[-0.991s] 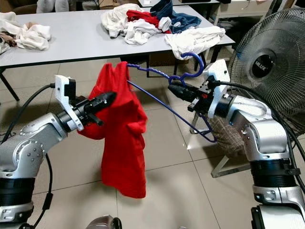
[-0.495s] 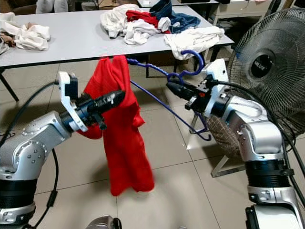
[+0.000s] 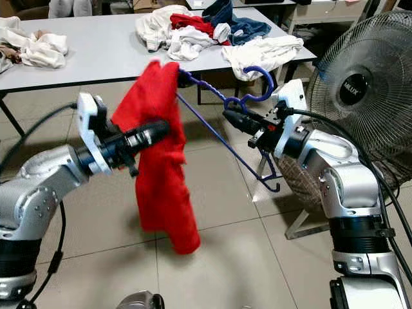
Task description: Hang hanger
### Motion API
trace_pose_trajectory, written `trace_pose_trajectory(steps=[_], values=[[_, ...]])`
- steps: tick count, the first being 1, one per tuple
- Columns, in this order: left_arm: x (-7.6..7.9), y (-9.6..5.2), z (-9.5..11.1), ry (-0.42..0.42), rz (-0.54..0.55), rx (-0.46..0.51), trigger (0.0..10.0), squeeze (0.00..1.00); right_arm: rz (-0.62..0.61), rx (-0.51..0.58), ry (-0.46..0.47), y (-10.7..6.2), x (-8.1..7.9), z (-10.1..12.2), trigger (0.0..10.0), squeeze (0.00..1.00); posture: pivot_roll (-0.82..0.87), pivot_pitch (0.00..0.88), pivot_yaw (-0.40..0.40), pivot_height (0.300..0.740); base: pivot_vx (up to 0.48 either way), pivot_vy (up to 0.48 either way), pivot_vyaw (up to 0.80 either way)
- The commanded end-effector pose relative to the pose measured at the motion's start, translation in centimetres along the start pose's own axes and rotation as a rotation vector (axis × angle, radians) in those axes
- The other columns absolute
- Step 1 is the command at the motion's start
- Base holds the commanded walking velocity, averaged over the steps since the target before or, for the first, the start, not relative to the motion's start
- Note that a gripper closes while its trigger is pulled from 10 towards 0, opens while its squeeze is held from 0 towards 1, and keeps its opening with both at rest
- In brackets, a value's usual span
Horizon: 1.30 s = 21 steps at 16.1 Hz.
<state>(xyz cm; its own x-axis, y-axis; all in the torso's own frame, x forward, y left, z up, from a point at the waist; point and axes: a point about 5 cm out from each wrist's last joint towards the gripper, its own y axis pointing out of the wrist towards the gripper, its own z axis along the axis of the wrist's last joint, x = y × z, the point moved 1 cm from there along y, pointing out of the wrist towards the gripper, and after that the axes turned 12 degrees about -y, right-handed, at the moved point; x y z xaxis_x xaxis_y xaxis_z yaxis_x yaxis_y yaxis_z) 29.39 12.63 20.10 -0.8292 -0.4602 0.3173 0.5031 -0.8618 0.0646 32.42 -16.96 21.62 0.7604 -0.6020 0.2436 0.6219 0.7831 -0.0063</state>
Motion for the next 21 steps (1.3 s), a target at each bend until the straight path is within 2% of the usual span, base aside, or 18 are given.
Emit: trace_pose_trajectory(steps=[1, 3, 4, 6, 8, 9, 10, 12, 13, 14, 15, 16, 18, 19, 20, 21], values=[[0.5, 0.0, 0.2, 0.018, -0.031, -0.003, 10.0, 1.0, -0.022, 0.064, -0.037, -0.3, 0.5, 1.5, 0.0, 0.0, 0.0, 0.0, 0.037, 0.74, 0.0, 0.0, 0.0], [1.3, 0.2, 0.4, 0.013, -0.098, 0.004, 10.0, 1.0, -0.022, 0.067, -0.038, -0.3, 0.5, 1.5, 0.0, 0.0, 0.0, 0.0, 0.04, 0.74, 0.0, 0.0, 0.0], [1.3, 0.2, 0.4, 0.013, -0.098, 0.004, 10.0, 1.0, -0.022, 0.067, -0.038, -0.3, 0.5, 1.5, 0.0, 0.0, 0.0, 0.0, 0.04, 0.74, 0.0, 0.0, 0.0], [0.4, -0.4, 0.8, 0.045, -0.06, 0.005, 10.0, 1.0, -0.02, 0.072, -0.042, -0.4, 0.4, 1.6, 0.0, 0.0, 0.0, 0.0, 0.042, 0.74, 0.0, 0.0, 0.0], [-1.3, -1.5, 2.2, 0.097, 0.027, 0.036, 10.0, 1.0, -0.01, 0.079, -0.049, -0.7, 0.5, 1.7, 0.0, 0.0, 0.0, 0.0, 0.042, 0.74, 0.0, 0.0, 0.0], [-2.1, -2.2, 3.9, 0.11, 0.06, 0.103, 10.0, 1.0, 0.016, 0.08, -0.057, -1.1, 0.5, 1.7, 0.0, 0.0, 0.0, 0.0, 0.039, 0.74, 0.0, 0.0, 0.0], [-2.3, -2.8, 5.9, 0.116, 0.047, 0.169, 10.0, 1.0, 0.039, 0.081, -0.061, -1.5, 0.5, 1.9, 0.0, 0.0, 0.0, 0.0, 0.034, 0.74, 0.0, 0.0, 0.0], [-2.0, -3.5, 8.8, 0.145, -0.025, 0.23, 10.0, 1.0, 0.075, 0.083, -0.072, -1.8, 0.6, 2.2, 0.0, 0.0, 0.01, 0.0, 0.029, 0.74, 0.0, 0.0, 0.0], [-1.9, -3.4, 10.7, 0.211, -0.093, 0.202, 10.0, 1.0, 0.1, 0.086, -0.082, -1.8, 0.7, 2.4, 0.0, 0.0, 0.02, 0.0, 0.024, 0.74, 0.0, 0.0, 0.0], [-2.0, -3.4, 11.5, 0.235, -0.109, 0.196, 10.0, 1.0, 0.109, 0.087, -0.087, -1.8, 0.6, 2.5, 0.0, 0.0, 0.02, 0.0, 0.024, 0.74, 0.0, 0.0, 0.0], [-2.3, -3.0, 13.2, 0.274, -0.133, 0.19, 10.0, 1.0, 0.134, 0.09, -0.095, -1.7, 0.6, 2.7, 0.0, 0.0, 0.02, 0.0, 0.027, 0.74, 0.0, 0.0, 0.0], [-2.4, -2.6, 13.7, 0.292, -0.149, 0.169, 10.0, 1.0, 0.154, 0.091, -0.099, -1.7, 0.5, 2.8, 0.0, 0.0, 0.02, 0.0, 0.027, 0.74, 0.0, 0.0, 0.0], [-2.9, -1.2, 13.2, 0.305, -0.227, 0.029, 10.0, 1.0, 0.243, 0.091, -0.103, -2.2, -0.1, 3.2, 0.0, 0.0, 0.01, 0.0, 0.037, 0.74, 0.0, 0.0, 0.0], [-3.3, -0.8, 12.1, 0.292, -0.278, -0.066, 10.0, 0.22, 0.284, 0.085, -0.103, -2.5, -0.3, 3.3, 0.0, 0.0, 0.01, 0.0, 0.037, 0.74, 0.0, 0.0, 0.0], [-3.4, -0.7, 11.7, 0.289, -0.297, -0.104, 10.0, 0.22, 0.298, 0.081, -0.102, -2.6, -0.4, 3.3, 0.0, 0.0, 0.01, 0.0, 0.037, 0.74, 0.0, 0.0, 0.0], [-3.5, -0.2, 10.9, 0.287, -0.339, -0.163, 10.0, 0.0, 0.356, 0.062, -0.094, -3.0, -0.9, 3.3, 0.0, 0.0, 0.01, 0.0, 0.049, 0.74, 0.0, 0.0, 0.0]])
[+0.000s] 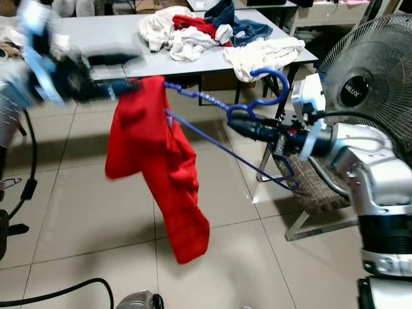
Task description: Hang hanger
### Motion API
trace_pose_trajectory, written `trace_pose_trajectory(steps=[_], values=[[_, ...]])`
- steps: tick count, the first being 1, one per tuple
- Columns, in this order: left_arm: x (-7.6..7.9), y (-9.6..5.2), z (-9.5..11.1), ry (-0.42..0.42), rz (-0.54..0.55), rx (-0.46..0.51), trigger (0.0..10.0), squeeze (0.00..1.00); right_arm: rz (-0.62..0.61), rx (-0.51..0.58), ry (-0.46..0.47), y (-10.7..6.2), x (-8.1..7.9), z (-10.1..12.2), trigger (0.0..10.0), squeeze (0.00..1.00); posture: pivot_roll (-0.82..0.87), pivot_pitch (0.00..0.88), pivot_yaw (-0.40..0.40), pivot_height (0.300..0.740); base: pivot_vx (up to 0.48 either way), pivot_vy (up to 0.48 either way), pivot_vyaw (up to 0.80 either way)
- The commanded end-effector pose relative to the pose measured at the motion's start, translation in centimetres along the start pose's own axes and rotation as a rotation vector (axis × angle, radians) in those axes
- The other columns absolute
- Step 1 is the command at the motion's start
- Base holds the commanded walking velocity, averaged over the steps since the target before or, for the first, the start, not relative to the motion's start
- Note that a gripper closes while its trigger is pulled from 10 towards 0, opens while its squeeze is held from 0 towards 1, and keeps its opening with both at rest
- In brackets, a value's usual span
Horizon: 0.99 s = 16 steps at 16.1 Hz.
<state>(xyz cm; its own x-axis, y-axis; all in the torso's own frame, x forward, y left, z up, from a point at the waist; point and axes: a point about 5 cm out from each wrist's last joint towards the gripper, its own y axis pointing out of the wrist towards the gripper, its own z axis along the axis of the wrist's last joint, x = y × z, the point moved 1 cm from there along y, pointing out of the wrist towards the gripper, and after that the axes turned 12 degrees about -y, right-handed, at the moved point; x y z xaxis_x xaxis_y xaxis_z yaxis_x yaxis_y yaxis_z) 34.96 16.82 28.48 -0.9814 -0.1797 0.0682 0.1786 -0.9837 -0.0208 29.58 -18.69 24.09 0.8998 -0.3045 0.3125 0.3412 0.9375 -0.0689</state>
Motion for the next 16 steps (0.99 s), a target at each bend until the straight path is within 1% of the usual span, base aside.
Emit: trace_pose_trajectory(steps=[1, 2, 3, 4, 5, 7, 9, 11, 12, 13, 14, 16], values=[[0.0, 0.3, 0.6, 0.038, -0.027, -0.029, 10.0, 0.0, 0.057, 0.023, -0.012, 0.2, -0.6, 0.7, 0.0, 0.0, 0.0, 0.0, 0.051, 0.74, 0.0, 0.0, 0.0], [-0.3, 0.8, 0.4, 0.036, -0.044, -0.055, 10.0, 0.0, 0.088, 0.015, -0.007, 0.1, -0.9, 0.8, 0.0, 0.0, 0.0, 0.0, 0.058, 0.74, 0.0, 0.0, 0.0], [-0.4, 0.8, 0.2, 0.035, -0.048, -0.074, 10.0, 0.0, 0.094, 0.014, -0.008, 0.0, -1.0, 0.8, 0.0, 0.0, 0.0, 0.0, 0.058, 0.74, 0.0, 0.0, 0.0], [-0.8, 0.6, -0.2, 0.014, -0.064, -0.133, 10.0, 0.0, 0.102, 0.012, -0.011, -0.1, -0.9, 0.9, 0.0, 0.0, 0.0, 0.0, 0.065, 0.74, 0.0, 0.0, 0.0], [-0.9, 0.3, -0.5, -0.001, -0.088, -0.169, 10.0, 0.0, 0.107, 0.01, -0.013, -0.3, -0.9, 1.0, 0.0, 0.0, 0.0, 0.0, 0.066, 0.74, 0.0, 0.0, 0.0], [-0.9, 0.1, -0.7, -0.024, -0.103, -0.187, 10.0, 0.0, 0.108, 0.009, -0.016, -0.4, -0.8, 1.2, 0.0, 0.0, 0.0, 0.0, 0.065, 0.74, 0.0, 0.0, 0.0], [-0.9, -0.5, -1.6, -0.034, -0.092, -0.258, 10.0, 0.0, 0.113, 0.008, -0.016, -0.4, -0.9, 1.2, 0.0, 0.0, 0.01, 0.0, 0.063, 0.74, 0.0, 0.0, 0.0], [-0.9, -1.1, -2.0, -0.061, -0.082, -0.29, 10.0, 0.0, 0.126, 0.009, -0.017, -0.3, -0.9, 1.2, 0.0, 0.0, 0.01, 0.0, 0.061, 0.74, 0.0, 0.0, 0.0], [-1.0, -1.1, -2.0, -0.081, -0.077, -0.285, 10.0, 0.0, 0.132, 0.011, -0.016, -0.2, -1.0, 1.2, 0.0, 0.0, 0.01, 0.0, 0.059, 0.74, 0.0, 0.0, 0.0], [-1.0, -1.0, -2.0, -0.093, -0.08, -0.28, 8.5, 0.0, 0.136, 0.011, -0.017, -0.2, -1.0, 1.2, 0.0, 0.0, 0.01, 0.0, 0.059, 0.74, 0.0, 0.0, 0.0], [-1.0, -0.8, -1.9, -0.107, -0.089, -0.263, 0.0, 0.0, 0.142, 0.012, -0.019, -0.1, -1.0, 1.3, 0.0, 0.0, 0.01, 0.0, 0.061, 0.74, 0.0, 0.0, 0.0], [-0.6, -0.5, -1.9, -0.129, -0.118, -0.261, 0.0, 0.0, 0.145, 0.012, -0.022, -0.1, -0.9, 1.3, 0.0, 0.0, 0.01, 0.0, 0.062, 0.74, 0.0, 0.0, 0.0]])
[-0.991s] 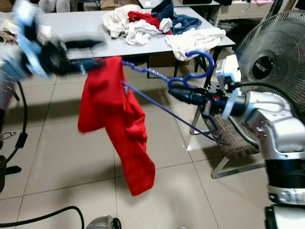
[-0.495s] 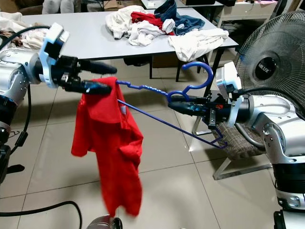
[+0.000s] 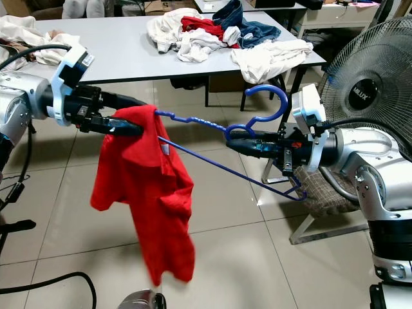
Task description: Hang hanger
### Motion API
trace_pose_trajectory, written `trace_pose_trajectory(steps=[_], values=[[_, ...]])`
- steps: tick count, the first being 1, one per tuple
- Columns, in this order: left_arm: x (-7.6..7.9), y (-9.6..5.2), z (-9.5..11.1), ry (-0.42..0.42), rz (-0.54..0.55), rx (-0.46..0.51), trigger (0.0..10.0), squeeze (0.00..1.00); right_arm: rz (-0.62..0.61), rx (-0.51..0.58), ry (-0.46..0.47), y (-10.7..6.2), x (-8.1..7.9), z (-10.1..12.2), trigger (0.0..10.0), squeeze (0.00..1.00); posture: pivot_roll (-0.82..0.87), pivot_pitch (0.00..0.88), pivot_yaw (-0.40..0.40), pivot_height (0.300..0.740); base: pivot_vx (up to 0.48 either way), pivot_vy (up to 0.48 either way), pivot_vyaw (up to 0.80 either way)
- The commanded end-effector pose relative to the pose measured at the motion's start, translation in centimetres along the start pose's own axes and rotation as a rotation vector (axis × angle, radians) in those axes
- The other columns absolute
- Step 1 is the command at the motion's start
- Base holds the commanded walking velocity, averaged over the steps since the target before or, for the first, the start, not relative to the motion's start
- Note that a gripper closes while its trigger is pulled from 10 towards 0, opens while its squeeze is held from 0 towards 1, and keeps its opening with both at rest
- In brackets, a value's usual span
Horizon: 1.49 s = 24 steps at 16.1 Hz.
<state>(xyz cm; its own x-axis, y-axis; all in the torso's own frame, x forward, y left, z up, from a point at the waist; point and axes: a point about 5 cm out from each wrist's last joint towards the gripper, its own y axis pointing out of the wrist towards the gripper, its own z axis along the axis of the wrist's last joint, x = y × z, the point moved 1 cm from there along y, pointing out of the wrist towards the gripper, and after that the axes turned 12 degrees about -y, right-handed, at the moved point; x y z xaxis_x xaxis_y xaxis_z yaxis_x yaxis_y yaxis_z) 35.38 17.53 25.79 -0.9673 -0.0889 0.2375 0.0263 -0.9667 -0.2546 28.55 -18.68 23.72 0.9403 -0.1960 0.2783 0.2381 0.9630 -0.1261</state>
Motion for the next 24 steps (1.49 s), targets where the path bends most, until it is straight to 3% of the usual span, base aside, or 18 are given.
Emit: trace_pose_trajectory(steps=[1, 8, 17, 18, 19, 22, 23, 24], values=[[0.4, 0.1, 0.8, 0.021, -0.026, -0.01, 0.0, 0.0, 0.03, 0.032, -0.049, 0.2, 0.1, 1.5, 0.0, 0.0, 0.01, 0.0, 0.063, 0.74, 0.0, 0.0, 0.0], [1.2, 1.5, 0.0, 0.056, -0.093, -0.129, 0.0, 0.0, 0.07, -0.005, -0.068, 0.0, 0.5, 1.7, 0.0, 0.0, 0.0, 0.0, 0.066, 0.74, 0.0, 0.0, 0.0], [2.4, 1.7, 0.3, 0.065, -0.166, -0.09, 0.0, 0.0, 0.1, -0.059, -0.119, -0.1, 0.9, 1.8, 0.0, 0.0, 0.01, 0.0, 0.053, 0.74, 0.0, 0.0, 0.0], [2.3, 1.6, 0.3, 0.079, -0.161, -0.082, 0.0, 0.0, 0.09, -0.064, -0.127, -0.1, 1.0, 1.7, 4.0, 0.0, 0.0, 0.0, 0.054, 0.74, 0.0, 0.0, 0.0], [2.4, 1.5, 0.2, 0.084, -0.159, -0.076, 0.0, 0.0, 0.078, -0.069, -0.136, -0.1, 1.0, 1.6, 9.8, 0.0, 0.0, 0.0, 0.056, 0.74, 0.0, 0.0, 0.0], [2.4, 1.4, 0.3, 0.089, -0.16, -0.049, 0.0, 0.0, 0.025, -0.065, -0.122, -0.4, 1.6, 1.5, 10.0, 0.0, 0.0, 0.0, 0.059, 0.74, 0.0, 0.0, 0.0], [2.3, 1.3, 0.3, 0.087, -0.153, -0.044, 0.0, 0.0, 0.002, -0.057, -0.113, -0.7, 1.8, 1.7, 10.0, 1.0, 0.0, 0.0, 0.06, 0.74, 0.0, 0.0, 0.0], [2.1, 1.1, 0.2, 0.089, -0.131, -0.044, 0.0, 0.0, -0.033, -0.045, -0.108, -1.5, 2.1, 2.0, 10.0, 1.0, 0.01, 0.0, 0.06, 0.74, 0.0, 0.0, 0.0]])
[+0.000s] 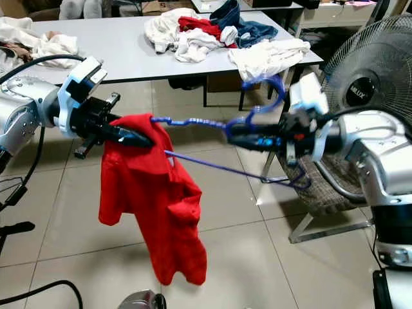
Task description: Hang hanger
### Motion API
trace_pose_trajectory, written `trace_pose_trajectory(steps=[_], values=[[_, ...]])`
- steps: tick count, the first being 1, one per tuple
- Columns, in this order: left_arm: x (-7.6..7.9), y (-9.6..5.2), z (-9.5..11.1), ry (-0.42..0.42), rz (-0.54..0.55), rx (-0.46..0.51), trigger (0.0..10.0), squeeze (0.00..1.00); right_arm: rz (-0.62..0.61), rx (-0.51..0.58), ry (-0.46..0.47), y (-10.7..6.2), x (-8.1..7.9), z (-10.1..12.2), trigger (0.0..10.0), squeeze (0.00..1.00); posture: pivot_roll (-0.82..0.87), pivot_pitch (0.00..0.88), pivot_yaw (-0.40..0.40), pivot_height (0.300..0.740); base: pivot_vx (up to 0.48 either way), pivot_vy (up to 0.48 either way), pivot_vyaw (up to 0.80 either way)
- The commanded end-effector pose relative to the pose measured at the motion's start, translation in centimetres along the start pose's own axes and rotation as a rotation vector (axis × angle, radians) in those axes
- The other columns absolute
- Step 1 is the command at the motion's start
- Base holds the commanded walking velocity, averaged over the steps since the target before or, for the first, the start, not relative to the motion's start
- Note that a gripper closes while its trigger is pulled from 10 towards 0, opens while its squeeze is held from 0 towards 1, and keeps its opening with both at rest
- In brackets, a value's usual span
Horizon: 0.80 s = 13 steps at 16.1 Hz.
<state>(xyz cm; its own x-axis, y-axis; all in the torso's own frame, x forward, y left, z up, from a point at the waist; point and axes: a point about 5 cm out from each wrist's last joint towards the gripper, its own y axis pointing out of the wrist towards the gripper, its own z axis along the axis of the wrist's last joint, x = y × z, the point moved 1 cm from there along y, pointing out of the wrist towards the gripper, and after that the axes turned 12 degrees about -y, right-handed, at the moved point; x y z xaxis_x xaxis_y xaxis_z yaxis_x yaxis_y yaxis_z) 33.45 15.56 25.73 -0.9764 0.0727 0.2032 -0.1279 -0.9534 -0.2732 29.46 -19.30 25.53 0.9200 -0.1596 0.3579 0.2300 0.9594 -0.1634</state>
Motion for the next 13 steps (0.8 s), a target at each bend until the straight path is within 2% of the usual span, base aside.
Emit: trace_pose_trajectory(steps=[1, 6, 9, 10, 11, 13], values=[[-0.2, -1.0, -0.1, 0.024, 0.071, 0.009, 0.0, 0.0, -0.103, 0.027, -0.022, -2.2, 0.9, 1.5, 10.0, 1.0, 0.0, 0.0, 0.062, 0.74, 0.0, 0.0, 0.0], [-0.8, -1.0, -1.3, 0.006, 0.178, 0.061, 0.0, 0.0, -0.232, 0.139, -0.022, -6.2, -0.4, 3.2, 10.0, 1.0, -0.01, 0.0, 0.079, 0.74, 0.0, 0.0, 0.0], [-2.2, -1.2, -1.8, 0.034, 0.339, 0.108, 0.0, 0.0, -0.265, 0.261, -0.013, -6.5, -1.2, 4.6, 10.0, 1.0, -0.02, 0.0, 0.09, 0.74, 0.0, 0.0, 0.0], [-2.9, -1.4, -1.9, 0.037, 0.418, 0.171, 0.0, 0.0, -0.232, 0.293, 0.007, -5.5, -2.3, 5.0, 10.0, 1.0, -0.02, 0.0, 0.093, 0.74, 0.0, 0.0, 0.0], [-3.0, -1.4, -1.4, 0.024, 0.419, 0.249, 0.0, 0.0, -0.199, 0.259, 0.053, -3.6, -3.5, 3.9, 10.0, 1.0, -0.02, 0.0, 0.093, 0.74, 0.0, 0.0, 0.0], [-2.3, -1.0, -0.4, 0.029, 0.329, 0.311, 0.0, 0.0, -0.115, 0.254, 0.201, 0.9, -6.4, 0.7, 10.0, 1.0, -0.01, 0.0, 0.087, 0.74, 0.0, 0.0, 0.0]])
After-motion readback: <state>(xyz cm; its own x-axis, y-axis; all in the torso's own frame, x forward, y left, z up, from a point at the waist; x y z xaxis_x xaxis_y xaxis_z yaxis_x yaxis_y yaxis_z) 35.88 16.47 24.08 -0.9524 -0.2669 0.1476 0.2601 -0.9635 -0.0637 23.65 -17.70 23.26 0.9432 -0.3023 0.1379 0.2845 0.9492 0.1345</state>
